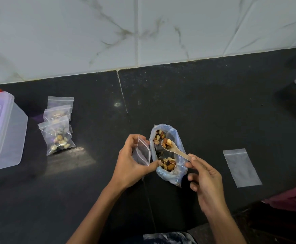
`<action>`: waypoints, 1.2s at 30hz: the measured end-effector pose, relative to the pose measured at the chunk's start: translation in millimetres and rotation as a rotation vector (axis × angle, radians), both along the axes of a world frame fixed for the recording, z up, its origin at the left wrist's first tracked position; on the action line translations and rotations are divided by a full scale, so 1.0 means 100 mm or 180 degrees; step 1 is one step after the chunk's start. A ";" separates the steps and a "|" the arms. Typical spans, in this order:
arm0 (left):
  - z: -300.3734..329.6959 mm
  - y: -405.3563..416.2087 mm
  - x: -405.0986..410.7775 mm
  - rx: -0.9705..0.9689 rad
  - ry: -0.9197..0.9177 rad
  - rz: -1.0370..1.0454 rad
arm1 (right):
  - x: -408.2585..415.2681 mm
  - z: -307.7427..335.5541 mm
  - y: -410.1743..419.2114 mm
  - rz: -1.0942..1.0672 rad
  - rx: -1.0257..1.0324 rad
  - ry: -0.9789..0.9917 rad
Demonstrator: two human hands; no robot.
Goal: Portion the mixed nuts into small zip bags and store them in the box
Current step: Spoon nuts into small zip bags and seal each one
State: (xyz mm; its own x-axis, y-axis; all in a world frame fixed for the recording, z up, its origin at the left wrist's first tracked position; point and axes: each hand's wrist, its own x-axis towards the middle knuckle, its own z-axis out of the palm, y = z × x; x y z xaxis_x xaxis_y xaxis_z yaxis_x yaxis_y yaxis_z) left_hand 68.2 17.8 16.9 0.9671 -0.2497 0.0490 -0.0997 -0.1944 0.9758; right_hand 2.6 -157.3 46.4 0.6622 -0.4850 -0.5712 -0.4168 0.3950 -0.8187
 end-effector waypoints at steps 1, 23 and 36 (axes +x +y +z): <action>-0.01 0.00 0.00 0.0022 -0.0045 0.0037 | -0.02 0.04 0.00 0.0007 -0.0040 -0.0045; -0.06 -0.02 0.00 -0.0320 -0.0137 0.0136 | -0.26 0.29 0.47 0.1535 -0.3786 -0.2294; -0.12 -0.01 0.11 -0.0393 0.0182 0.0087 | 0.05 -0.10 0.18 0.0825 -0.3540 -0.1339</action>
State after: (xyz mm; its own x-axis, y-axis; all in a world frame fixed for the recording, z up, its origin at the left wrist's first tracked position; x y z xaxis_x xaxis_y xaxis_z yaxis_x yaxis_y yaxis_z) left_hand 78.7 17.2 4.9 0.9755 -0.2187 0.0224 -0.0396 -0.0745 0.9964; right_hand 7.3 -138.8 36.6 0.8456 -0.3990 0.3546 0.0002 -0.6640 -0.7478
